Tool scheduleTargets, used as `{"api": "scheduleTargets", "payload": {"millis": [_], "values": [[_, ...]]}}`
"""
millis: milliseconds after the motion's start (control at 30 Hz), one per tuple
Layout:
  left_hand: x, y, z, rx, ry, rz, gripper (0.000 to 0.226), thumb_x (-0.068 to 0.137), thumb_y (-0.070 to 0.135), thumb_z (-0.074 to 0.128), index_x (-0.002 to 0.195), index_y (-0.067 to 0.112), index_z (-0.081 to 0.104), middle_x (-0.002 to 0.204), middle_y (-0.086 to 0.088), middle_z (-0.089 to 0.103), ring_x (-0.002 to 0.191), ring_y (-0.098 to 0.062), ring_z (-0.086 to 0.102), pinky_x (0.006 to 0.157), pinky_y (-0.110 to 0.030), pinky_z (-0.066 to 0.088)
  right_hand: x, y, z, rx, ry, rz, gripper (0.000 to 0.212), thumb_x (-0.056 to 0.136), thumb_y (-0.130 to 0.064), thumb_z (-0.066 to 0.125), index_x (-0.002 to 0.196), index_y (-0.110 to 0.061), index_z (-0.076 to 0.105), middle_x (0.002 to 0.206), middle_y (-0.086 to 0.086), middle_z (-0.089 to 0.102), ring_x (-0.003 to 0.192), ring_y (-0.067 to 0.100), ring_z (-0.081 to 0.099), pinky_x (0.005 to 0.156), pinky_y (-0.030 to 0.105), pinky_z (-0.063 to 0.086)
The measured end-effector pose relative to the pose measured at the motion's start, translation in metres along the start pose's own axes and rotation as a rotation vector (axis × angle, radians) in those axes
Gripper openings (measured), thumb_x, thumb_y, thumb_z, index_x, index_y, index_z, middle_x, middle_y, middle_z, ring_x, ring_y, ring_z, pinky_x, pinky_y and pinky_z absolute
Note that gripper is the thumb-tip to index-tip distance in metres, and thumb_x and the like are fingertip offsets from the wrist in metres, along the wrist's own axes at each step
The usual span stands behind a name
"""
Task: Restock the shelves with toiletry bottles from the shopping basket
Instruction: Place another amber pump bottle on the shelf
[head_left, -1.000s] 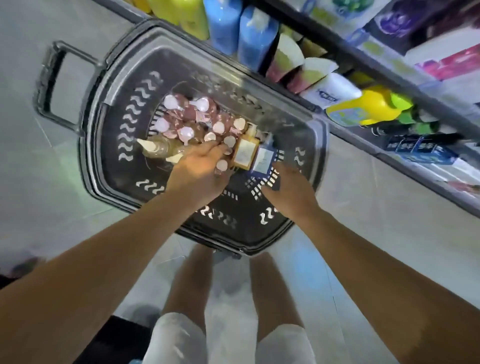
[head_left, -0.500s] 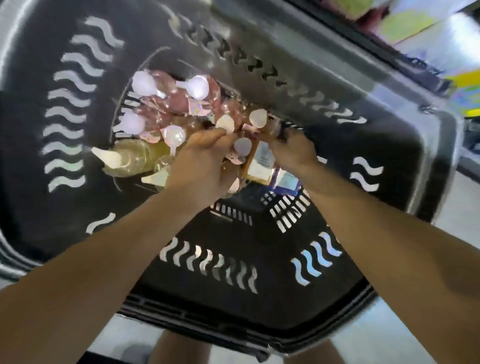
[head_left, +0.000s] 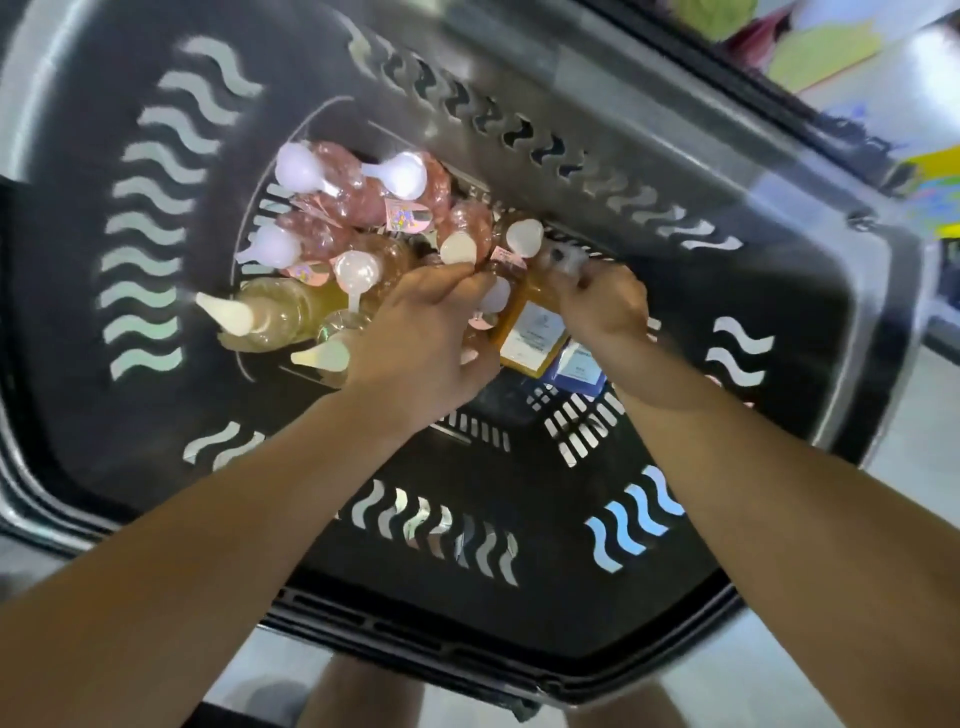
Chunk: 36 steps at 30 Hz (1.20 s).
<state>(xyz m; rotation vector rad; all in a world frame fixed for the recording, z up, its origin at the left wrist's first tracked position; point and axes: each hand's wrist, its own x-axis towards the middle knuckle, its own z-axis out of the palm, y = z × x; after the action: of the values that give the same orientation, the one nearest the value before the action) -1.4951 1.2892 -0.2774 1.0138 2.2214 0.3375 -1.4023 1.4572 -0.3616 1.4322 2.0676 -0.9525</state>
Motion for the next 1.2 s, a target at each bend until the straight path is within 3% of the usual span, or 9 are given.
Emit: {"api": "scheduleTargets", "payload": {"millis": [200, 400, 533, 667, 767, 967, 1067, 1133, 1200], "values": [[-0.014, 0.035, -0.005, -0.132, -0.009, 0.013, 0.066, 0.081, 0.032, 0.068, 0.141, 0.012, 0.047, 0.141, -0.011, 0.05, 0.124, -0.036, 0.048, 0.1, -0.048, 0.045, -0.075, 0.013, -0.055, 0.287, 0.075, -0.112, 0.032, 0.099, -0.047, 0.048, 0.1, -0.022, 0.069, 0.094, -0.008, 0.066, 0.083, -0.009, 0.057, 0.067, 0.003, 0.037], [-0.015, 0.059, -0.011, -0.397, -0.147, -0.059, 0.077, 0.078, 0.037, 0.076, 0.145, 0.02, 0.04, 0.119, -0.003, 0.064, 0.104, -0.023, 0.063, 0.09, -0.036, 0.051, -0.116, 0.018, -0.094, 0.434, -0.046, -0.176, 0.007, 0.09, -0.037, 0.063, 0.092, -0.034, 0.069, 0.079, -0.025, 0.065, 0.08, -0.006, 0.059, 0.069, 0.011, 0.04], [-0.022, 0.052, -0.011, -0.539, -0.155, -0.146, 0.071, 0.079, 0.033, 0.079, 0.141, 0.026, 0.046, 0.109, 0.005, 0.066, 0.096, -0.014, 0.065, 0.083, -0.027, 0.051, -0.118, 0.011, -0.09, 0.558, -0.166, -0.185, 0.018, 0.084, -0.039, 0.066, 0.097, -0.029, 0.071, 0.094, -0.014, 0.071, 0.092, 0.003, 0.065, 0.079, 0.02, 0.047], [-0.03, 0.029, -0.01, -0.568, -0.091, -0.324, 0.065, 0.08, 0.035, 0.078, 0.138, 0.03, 0.049, 0.108, 0.009, 0.066, 0.096, -0.01, 0.064, 0.084, -0.025, 0.05, -0.094, 0.01, -0.067, 0.801, -0.235, 0.105, 0.048, 0.061, -0.041, 0.071, 0.108, -0.029, 0.065, 0.112, -0.001, 0.067, 0.102, 0.017, 0.066, 0.087, 0.036, 0.053], [-0.03, 0.012, -0.008, -0.626, -0.031, -0.405, 0.059, 0.081, 0.033, 0.077, 0.134, 0.03, 0.053, 0.104, 0.013, 0.066, 0.093, -0.004, 0.064, 0.083, -0.03, 0.053, -0.067, 0.016, -0.039, 0.698, -0.139, 0.22, 0.037, 0.07, -0.023, 0.073, 0.105, -0.027, 0.061, 0.101, 0.001, 0.068, 0.096, 0.022, 0.068, 0.085, 0.042, 0.057], [-0.018, -0.012, 0.006, -0.707, -0.006, -0.443, 0.065, 0.08, 0.029, 0.078, 0.139, 0.028, 0.05, 0.111, 0.008, 0.066, 0.1, -0.007, 0.065, 0.077, -0.03, 0.057, -0.034, 0.018, 0.032, 0.173, 0.072, 0.292, 0.095, 0.075, -0.027, 0.079, 0.149, -0.02, 0.02, 0.152, 0.009, 0.02, 0.13, 0.037, 0.038, 0.095, 0.036, 0.044], [-0.016, -0.019, 0.012, -0.755, 0.025, -0.46, 0.066, 0.078, 0.029, 0.079, 0.138, 0.029, 0.051, 0.105, 0.015, 0.066, 0.095, -0.002, 0.065, 0.069, -0.02, 0.055, -0.028, 0.027, 0.055, 0.159, 0.144, 0.326, 0.104, 0.072, -0.035, 0.079, 0.152, -0.019, 0.015, 0.149, 0.011, 0.028, 0.134, 0.036, 0.033, 0.107, 0.045, 0.039], [-0.017, -0.024, 0.014, -0.774, 0.039, -0.467, 0.067, 0.078, 0.03, 0.08, 0.138, 0.031, 0.05, 0.106, 0.014, 0.067, 0.097, -0.004, 0.066, 0.071, -0.022, 0.057, -0.022, 0.03, 0.063, 0.249, 0.109, 0.369, 0.109, 0.071, -0.039, 0.08, 0.153, -0.02, 0.011, 0.147, 0.011, 0.034, 0.132, 0.033, 0.039, 0.097, 0.041, 0.048], [-0.019, -0.027, 0.015, -0.8, 0.043, -0.472, 0.065, 0.078, 0.029, 0.08, 0.137, 0.03, 0.051, 0.11, 0.009, 0.068, 0.101, -0.008, 0.066, 0.077, -0.03, 0.059, -0.018, 0.028, 0.066, 0.36, 0.104, 0.387, 0.105, 0.073, -0.032, 0.081, 0.152, -0.022, 0.013, 0.144, 0.01, 0.038, 0.124, 0.029, 0.048, 0.058, 0.012, 0.05]]}}
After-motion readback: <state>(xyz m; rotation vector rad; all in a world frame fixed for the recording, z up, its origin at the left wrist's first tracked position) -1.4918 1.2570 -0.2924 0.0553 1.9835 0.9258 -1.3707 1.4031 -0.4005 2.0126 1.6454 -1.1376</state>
